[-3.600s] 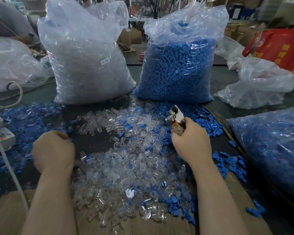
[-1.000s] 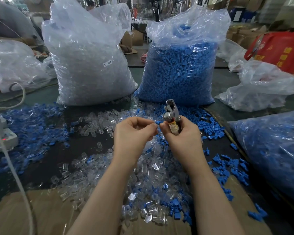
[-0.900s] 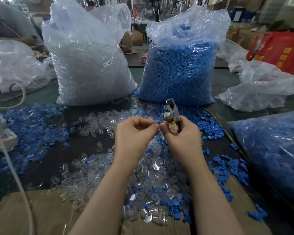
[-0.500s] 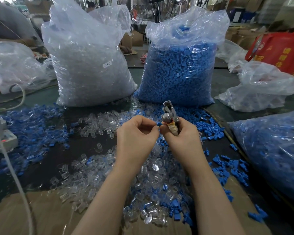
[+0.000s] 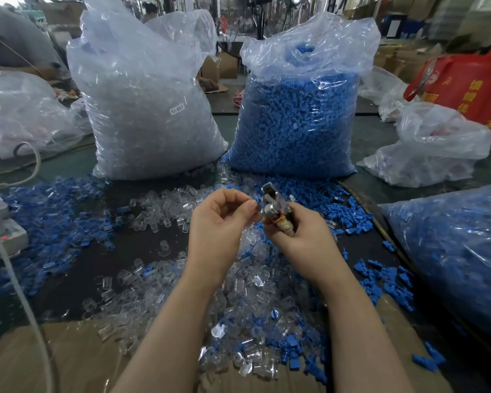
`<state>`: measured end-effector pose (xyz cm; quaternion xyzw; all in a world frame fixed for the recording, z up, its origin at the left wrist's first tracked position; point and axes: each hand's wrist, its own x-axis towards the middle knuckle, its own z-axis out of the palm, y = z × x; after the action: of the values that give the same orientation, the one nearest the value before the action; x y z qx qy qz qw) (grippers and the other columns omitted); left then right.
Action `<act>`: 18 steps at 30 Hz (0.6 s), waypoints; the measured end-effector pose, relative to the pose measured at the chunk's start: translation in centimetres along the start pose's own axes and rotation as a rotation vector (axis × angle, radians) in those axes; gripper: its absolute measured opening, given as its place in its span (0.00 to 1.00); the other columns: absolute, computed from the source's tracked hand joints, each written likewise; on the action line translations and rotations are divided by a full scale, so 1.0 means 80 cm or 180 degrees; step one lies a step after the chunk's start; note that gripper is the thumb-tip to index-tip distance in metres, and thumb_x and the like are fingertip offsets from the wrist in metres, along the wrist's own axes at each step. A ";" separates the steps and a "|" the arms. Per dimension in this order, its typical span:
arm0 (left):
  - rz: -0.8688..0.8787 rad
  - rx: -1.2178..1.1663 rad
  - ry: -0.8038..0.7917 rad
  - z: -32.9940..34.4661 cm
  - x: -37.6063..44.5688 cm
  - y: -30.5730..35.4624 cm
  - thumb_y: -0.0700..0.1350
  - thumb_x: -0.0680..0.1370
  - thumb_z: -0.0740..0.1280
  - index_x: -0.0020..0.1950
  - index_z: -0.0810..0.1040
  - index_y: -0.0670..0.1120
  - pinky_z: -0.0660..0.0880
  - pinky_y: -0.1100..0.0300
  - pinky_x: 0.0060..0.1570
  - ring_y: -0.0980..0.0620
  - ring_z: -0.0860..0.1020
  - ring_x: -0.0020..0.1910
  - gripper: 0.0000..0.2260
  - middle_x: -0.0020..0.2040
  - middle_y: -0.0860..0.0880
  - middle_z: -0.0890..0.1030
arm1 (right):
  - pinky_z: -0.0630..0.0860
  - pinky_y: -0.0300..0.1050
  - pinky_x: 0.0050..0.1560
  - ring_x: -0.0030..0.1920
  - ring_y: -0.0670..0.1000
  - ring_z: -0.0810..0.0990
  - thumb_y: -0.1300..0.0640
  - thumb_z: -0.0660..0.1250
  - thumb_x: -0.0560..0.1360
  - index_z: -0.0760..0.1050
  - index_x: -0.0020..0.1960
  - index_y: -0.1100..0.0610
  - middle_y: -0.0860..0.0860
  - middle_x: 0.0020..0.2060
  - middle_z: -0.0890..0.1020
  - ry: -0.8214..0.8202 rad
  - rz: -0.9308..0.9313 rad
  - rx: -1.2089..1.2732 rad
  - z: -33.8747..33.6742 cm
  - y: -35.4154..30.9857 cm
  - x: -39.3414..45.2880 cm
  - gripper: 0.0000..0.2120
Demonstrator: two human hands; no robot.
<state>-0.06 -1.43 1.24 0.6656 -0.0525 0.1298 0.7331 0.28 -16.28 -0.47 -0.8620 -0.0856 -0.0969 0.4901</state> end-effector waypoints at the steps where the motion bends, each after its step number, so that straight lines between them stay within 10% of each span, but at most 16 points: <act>1: 0.0054 -0.0018 -0.0023 0.000 0.000 0.000 0.33 0.76 0.69 0.43 0.79 0.42 0.77 0.68 0.41 0.57 0.83 0.37 0.05 0.35 0.52 0.83 | 0.77 0.61 0.43 0.38 0.55 0.78 0.55 0.68 0.73 0.77 0.46 0.53 0.50 0.36 0.81 -0.0051 -0.0016 -0.0016 0.000 0.000 0.000 0.03; 18: 0.0199 -0.0284 -0.0192 -0.002 0.000 0.003 0.33 0.76 0.68 0.44 0.78 0.40 0.76 0.68 0.40 0.58 0.80 0.36 0.04 0.36 0.52 0.82 | 0.77 0.61 0.40 0.36 0.55 0.77 0.51 0.62 0.67 0.77 0.45 0.53 0.51 0.34 0.80 -0.0037 -0.0090 -0.0206 0.005 -0.006 0.000 0.10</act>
<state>-0.16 -1.28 1.43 0.6339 -0.1011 0.1300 0.7557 0.16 -15.72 -0.30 -0.8767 -0.0974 -0.1016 0.4600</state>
